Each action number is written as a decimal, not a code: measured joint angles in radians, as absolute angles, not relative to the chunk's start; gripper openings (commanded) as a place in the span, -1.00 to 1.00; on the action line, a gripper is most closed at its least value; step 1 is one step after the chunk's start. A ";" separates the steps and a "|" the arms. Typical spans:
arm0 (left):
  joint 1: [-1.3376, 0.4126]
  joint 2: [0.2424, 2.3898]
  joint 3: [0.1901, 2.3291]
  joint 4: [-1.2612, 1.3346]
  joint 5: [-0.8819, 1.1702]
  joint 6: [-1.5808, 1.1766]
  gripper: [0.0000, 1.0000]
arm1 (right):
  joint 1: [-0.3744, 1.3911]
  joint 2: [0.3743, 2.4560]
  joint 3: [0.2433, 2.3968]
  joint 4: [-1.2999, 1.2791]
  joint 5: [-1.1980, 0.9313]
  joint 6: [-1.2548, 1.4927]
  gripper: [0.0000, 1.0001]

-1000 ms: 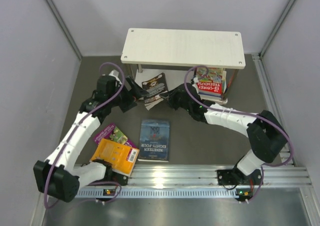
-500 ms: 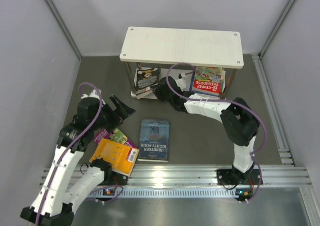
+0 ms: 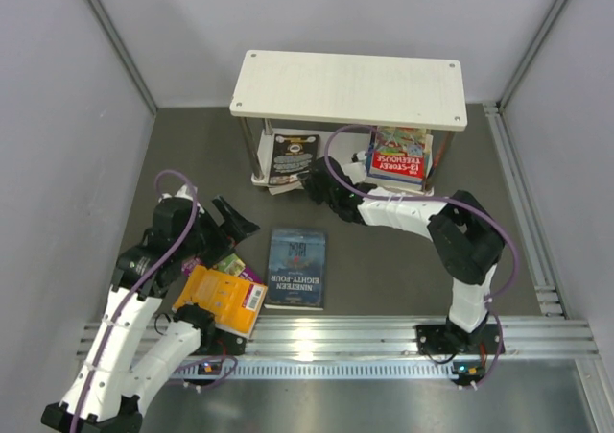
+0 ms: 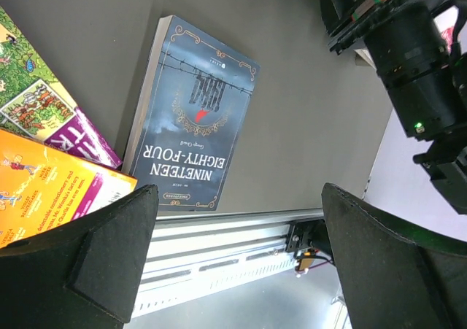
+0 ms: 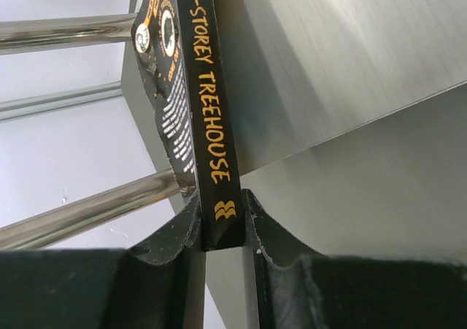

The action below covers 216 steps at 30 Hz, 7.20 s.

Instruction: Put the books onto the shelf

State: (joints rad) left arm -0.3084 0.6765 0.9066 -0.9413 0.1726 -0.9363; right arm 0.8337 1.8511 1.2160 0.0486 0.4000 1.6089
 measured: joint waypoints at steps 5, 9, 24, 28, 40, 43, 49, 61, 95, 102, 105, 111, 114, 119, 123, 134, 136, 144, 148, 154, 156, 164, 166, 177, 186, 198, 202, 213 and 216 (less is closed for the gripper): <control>-0.308 0.677 0.907 -0.944 0.175 -0.934 0.96 | 0.834 1.910 1.316 0.014 0.400 1.607 -1.00; -0.308 0.676 0.907 -0.947 0.175 -0.931 0.96 | 0.833 1.941 1.343 0.008 0.398 1.602 -0.81; -0.308 0.677 0.865 -0.940 0.175 -0.923 0.97 | 0.832 1.851 1.262 -0.077 0.236 1.439 1.00; -0.308 0.675 0.826 -0.928 0.176 -0.911 0.97 | 0.835 1.737 1.232 -0.165 0.181 1.367 1.00; -0.309 0.701 0.507 -0.781 0.271 -0.943 0.98 | 0.865 1.208 0.701 -0.252 -0.019 1.163 0.99; -0.310 0.798 0.494 -0.699 0.278 -0.939 0.97 | 0.868 1.196 0.567 -0.229 -0.075 1.160 1.00; -0.308 1.058 0.511 -0.471 0.331 -0.925 0.98 | 0.868 1.239 0.510 -0.141 -0.139 1.144 1.00; -0.443 1.279 0.518 -0.221 0.368 -0.929 0.90 | 0.869 1.499 0.474 0.368 -0.291 1.244 1.00; -0.511 0.911 0.418 -0.188 0.324 -1.208 -1.00 | 0.882 1.198 0.406 0.242 -0.281 1.294 0.94; -0.511 0.863 0.407 -0.178 0.317 -1.271 -1.00 | 0.917 1.222 0.416 0.301 -0.277 1.392 0.51; -0.511 0.850 0.403 -0.178 0.310 -1.288 -1.00 | 0.956 1.237 0.452 0.306 -0.268 1.412 0.22; -0.505 0.817 0.402 -0.180 0.302 -1.301 -1.00 | 0.981 1.244 0.471 0.276 -0.230 1.433 -0.75; -0.498 0.811 0.403 -0.196 0.292 -1.285 -0.24 | 0.982 1.243 0.508 0.234 -0.228 1.428 -1.00; -0.498 0.812 0.461 -0.316 0.243 -1.211 0.97 | 0.988 1.243 0.668 0.054 -0.207 1.381 -1.00; -0.495 0.782 0.577 -0.426 0.184 -1.148 0.98 | 0.984 1.251 0.845 -0.084 -0.189 1.317 -1.00; -0.499 0.459 0.648 -0.748 0.110 -1.114 0.98 | 0.828 1.455 1.177 -0.217 -0.168 1.199 -1.00; -0.500 0.407 0.655 -0.814 0.106 -1.123 0.98 | 0.786 1.493 1.222 -0.231 -0.150 1.190 -1.00; -0.500 0.232 0.702 -1.015 0.076 -1.174 0.97 | 0.744 1.600 1.295 -0.157 -0.099 1.181 -1.00; -0.500 0.198 0.710 -1.080 0.069 -1.188 0.97 | 0.738 1.656 1.291 -0.027 -0.069 1.196 -1.00; -0.500 0.190 0.724 -1.137 0.065 -1.203 0.97 | 0.728 1.711 1.228 0.193 -0.014 1.249 -1.00; -0.500 0.187 0.724 -1.140 0.066 -1.206 0.97 | 0.725 1.749 1.224 0.269 -0.001 1.266 -1.00; -0.500 0.185 0.724 -1.155 0.078 -1.207 0.97 | 0.675 2.007 1.347 0.390 -0.027 1.312 -1.00; -0.500 0.185 0.724 -1.159 0.078 -1.206 0.97 | 0.655 2.024 1.371 0.373 -0.032 1.312 -1.00; -0.501 0.174 0.698 -1.165 0.093 -1.206 0.97 | 0.597 2.085 1.511 0.247 -0.078 1.286 -0.58; -0.502 0.183 0.680 -1.154 0.097 -1.206 0.97 | 0.585 2.167 1.633 0.174 -0.103 1.280 0.60; -0.503 0.202 0.680 -1.121 0.062 -1.207 0.97 | 0.577 2.168 1.747 -0.193 -0.139 1.184 0.87; -0.503 0.230 0.680 -1.098 0.057 -1.207 0.97 | 0.577 2.161 1.779 -0.323 -0.144 1.121 0.91; -0.503 0.294 0.680 -1.025 0.058 -1.207 0.95 | 0.578 2.134 1.839 -0.525 -0.101 0.984 0.61; -0.503 0.299 0.680 -1.018 0.058 -1.207 0.95 | 0.576 2.089 1.785 -0.486 -0.084 0.983 0.19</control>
State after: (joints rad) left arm -0.5034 0.2993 0.6804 -1.0176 0.0582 -1.2068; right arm 0.5762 2.0892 1.7847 -0.4858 -0.0837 0.9829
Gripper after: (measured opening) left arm 0.978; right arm 0.708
